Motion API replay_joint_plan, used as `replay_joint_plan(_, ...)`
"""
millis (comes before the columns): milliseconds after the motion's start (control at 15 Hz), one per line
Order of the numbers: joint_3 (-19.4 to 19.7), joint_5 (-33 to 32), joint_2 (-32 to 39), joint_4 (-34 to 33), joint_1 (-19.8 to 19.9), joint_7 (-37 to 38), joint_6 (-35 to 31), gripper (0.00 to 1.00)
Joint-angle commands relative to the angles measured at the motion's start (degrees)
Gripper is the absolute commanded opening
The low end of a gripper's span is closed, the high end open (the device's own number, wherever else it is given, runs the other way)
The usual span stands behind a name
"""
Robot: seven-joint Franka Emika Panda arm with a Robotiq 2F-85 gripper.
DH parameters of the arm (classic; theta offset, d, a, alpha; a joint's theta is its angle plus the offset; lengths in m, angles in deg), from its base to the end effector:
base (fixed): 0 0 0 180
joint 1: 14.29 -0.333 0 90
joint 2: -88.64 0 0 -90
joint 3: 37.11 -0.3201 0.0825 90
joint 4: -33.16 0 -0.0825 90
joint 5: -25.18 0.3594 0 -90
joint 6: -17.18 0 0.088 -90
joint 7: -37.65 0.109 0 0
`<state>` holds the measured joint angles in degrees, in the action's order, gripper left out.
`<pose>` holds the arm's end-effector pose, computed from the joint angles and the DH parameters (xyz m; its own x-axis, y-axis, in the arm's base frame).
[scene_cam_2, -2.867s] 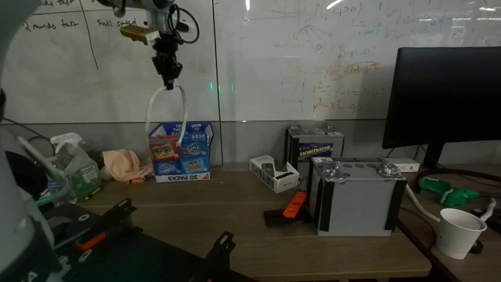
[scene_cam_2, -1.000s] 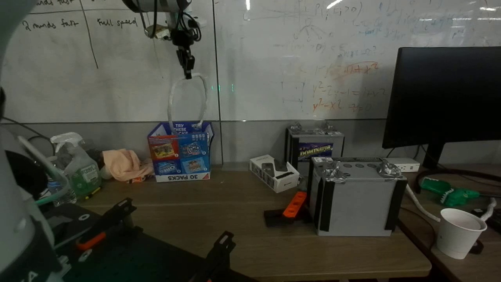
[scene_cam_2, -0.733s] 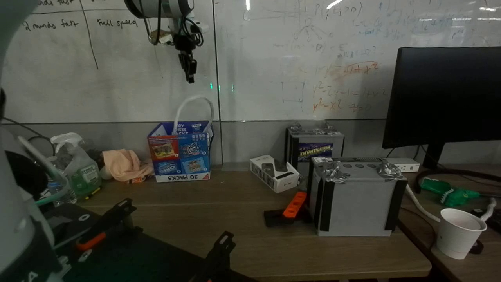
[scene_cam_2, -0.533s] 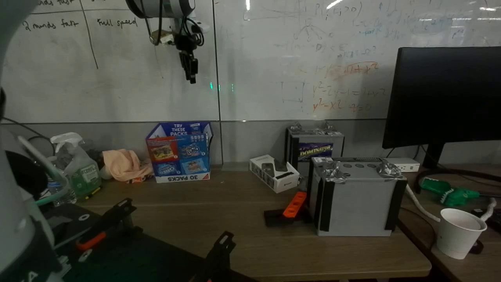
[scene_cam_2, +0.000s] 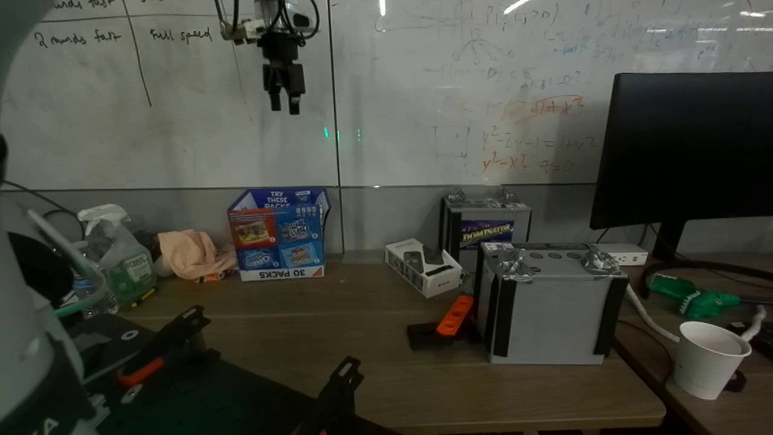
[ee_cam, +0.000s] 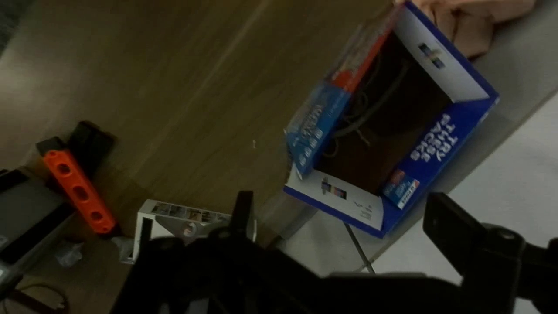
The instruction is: Put the ropes inside the box
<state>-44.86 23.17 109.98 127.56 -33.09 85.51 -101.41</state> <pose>0.5831 0.2780 0.4167 0.9332 -0.3587 0.0228 -0.3573 -0.9326 -0.0512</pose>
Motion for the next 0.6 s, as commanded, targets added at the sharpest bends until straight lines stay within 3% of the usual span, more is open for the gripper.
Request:
replay_joint_plan(0,-1.48,2.71,-12.53,10.96,2.63,-11.09,9.13,1.00)
replay_joint_plan(267,-1.28,1.36,-24.06,20.94,4.44,-22.58,17.20,1.00)
replay_joint_plan(533,-0.40,0.97,-36.62,33.83,7.22,-33.80,15.55,1.00)
